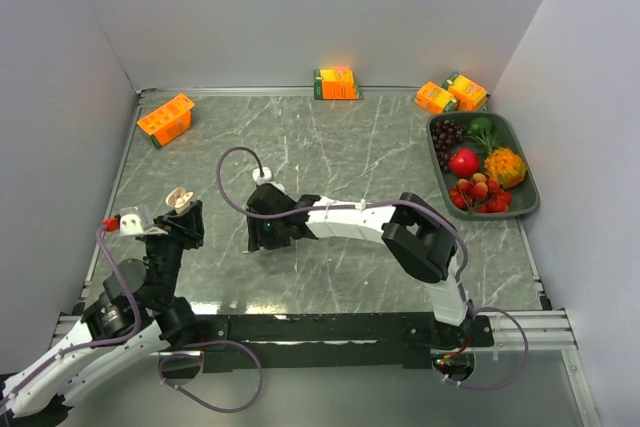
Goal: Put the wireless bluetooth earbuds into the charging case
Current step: Pick up the earbud from the center of the board.
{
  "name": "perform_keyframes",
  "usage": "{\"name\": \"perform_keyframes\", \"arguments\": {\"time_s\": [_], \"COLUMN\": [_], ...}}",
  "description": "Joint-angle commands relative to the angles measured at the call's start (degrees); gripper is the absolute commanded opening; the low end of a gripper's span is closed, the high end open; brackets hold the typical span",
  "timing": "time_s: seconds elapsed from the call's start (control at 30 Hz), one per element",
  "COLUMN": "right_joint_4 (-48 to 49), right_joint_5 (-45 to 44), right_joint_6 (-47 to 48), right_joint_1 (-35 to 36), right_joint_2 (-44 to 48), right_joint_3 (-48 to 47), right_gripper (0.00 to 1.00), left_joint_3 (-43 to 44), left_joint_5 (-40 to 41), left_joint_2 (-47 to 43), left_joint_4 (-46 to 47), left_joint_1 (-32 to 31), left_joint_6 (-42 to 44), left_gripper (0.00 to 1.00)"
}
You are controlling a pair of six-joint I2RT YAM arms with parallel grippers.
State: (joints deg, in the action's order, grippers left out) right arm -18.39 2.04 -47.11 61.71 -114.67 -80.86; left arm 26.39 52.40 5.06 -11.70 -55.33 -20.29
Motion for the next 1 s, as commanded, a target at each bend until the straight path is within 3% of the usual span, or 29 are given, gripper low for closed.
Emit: {"name": "perform_keyframes", "arguments": {"time_s": [0.0,0.63,0.97], "right_joint_4": [-0.06,-3.93,-6.30], "right_joint_5": [-1.96,-1.96,-3.71], "right_joint_6": [-1.49,-0.96,-0.35], "right_joint_1": [-0.19,-0.28,0.78], "right_joint_2": [-2.39,-9.16,-10.40], "right_joint_3": [-5.18,-10.63,-12.74], "right_gripper": [0.57,0.53,0.46], "left_joint_3": [2.35,1.73,1.65], "left_joint_5": [0.16,0.07,0.07], "left_joint_2": [-0.93,-1.72,-2.34], "left_joint_4": [-0.07,0.46,0.10], "left_joint_1": [0.05,0.05,0.05], "left_joint_6": [-0.45,0.34,0.08], "left_gripper": [0.01,0.01,0.01]}}
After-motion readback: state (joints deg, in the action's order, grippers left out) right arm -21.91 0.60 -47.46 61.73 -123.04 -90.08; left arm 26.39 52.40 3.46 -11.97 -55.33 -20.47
